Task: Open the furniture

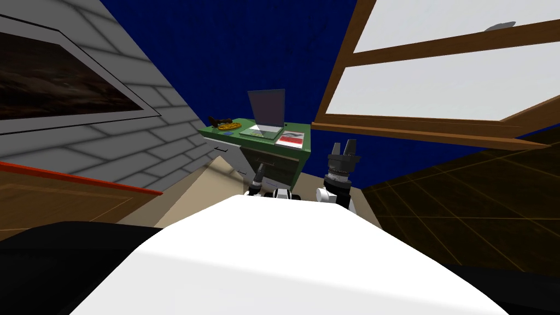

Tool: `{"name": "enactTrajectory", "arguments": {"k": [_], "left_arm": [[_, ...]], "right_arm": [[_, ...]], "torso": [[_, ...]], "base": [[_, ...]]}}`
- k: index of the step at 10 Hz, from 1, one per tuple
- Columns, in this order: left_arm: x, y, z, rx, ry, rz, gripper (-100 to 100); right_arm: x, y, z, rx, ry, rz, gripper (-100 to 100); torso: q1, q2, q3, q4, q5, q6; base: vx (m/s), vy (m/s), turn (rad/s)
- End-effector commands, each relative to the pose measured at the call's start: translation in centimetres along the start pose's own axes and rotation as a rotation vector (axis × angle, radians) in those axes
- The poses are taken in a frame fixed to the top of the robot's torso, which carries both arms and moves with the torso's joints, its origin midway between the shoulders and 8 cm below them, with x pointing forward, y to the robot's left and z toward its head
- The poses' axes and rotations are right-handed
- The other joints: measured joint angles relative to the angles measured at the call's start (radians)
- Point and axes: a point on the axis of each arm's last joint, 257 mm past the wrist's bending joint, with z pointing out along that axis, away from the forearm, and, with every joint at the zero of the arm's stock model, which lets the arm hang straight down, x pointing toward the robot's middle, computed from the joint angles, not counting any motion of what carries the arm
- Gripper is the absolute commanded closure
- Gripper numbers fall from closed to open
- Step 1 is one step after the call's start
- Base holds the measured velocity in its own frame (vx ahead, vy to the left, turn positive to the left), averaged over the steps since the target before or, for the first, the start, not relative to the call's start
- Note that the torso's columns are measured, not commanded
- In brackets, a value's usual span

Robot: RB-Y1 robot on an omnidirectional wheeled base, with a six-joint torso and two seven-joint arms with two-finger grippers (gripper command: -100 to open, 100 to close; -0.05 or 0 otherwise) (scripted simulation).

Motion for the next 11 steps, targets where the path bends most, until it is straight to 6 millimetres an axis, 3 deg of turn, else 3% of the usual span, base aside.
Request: {"name": "enactTrajectory", "arguments": {"k": [1, 2, 5, 6, 7, 11], "left_arm": [[-0.2, 0.2, 0.6, -0.001, 0.001, 0.0, -100], [0.1, 0.2, -0.3, -0.003, 0.001, -0.001, 100], [0.5, 0.0, -2.0, -0.003, 0.001, 0.0, 100], [0.4, 0.2, -1.6, -0.005, 0.002, -0.001, 100], [-0.1, 0.4, -2.0, 0.007, 0.027, 0.022, -100], [-0.2, -0.3, 0.1, 0.018, 0.015, 0.013, -100]], "right_arm": [[0.0, 0.0, 0.0, 0.0, 0.0, 0.0, 0], [0.0, 0.0, 0.0, 0.0, 0.0, 0.0, 0], [0.0, 0.0, 0.0, 0.0, 0.0, 0.0, 0], [0.0, 0.0, 0.0, 0.0, 0.0, 0.0, 0], [0.0, 0.0, 0.0, 0.0, 0.0, 0.0, 0], [0.0, 0.0, 0.0, 0.0, 0.0, 0.0, 0]], "torso": [[0.0, 0.0, 0.0, 0.0, 0.0, 0.0], [0.001, -0.001, 0.0, 0.0, 0.0, 0.0], [0.001, 0.0, 0.0, 0.0, 0.0, 0.0], [0.001, 0.0, 0.0, 0.0, 0.0, 0.0], [0.0, 0.0, 0.0, 0.0, 0.0, 0.0], [-0.004, 0.003, 0.002, 0.001, -0.001, 0.0]], "base": [[-0.004, -0.008, -0.001], [0.004, 0.007, -0.002], [0.007, 0.016, -0.002], [0.003, 0.009, 0.001], [0.0, 0.0, 0.0], [-0.052, -0.087, 0.003]]}}
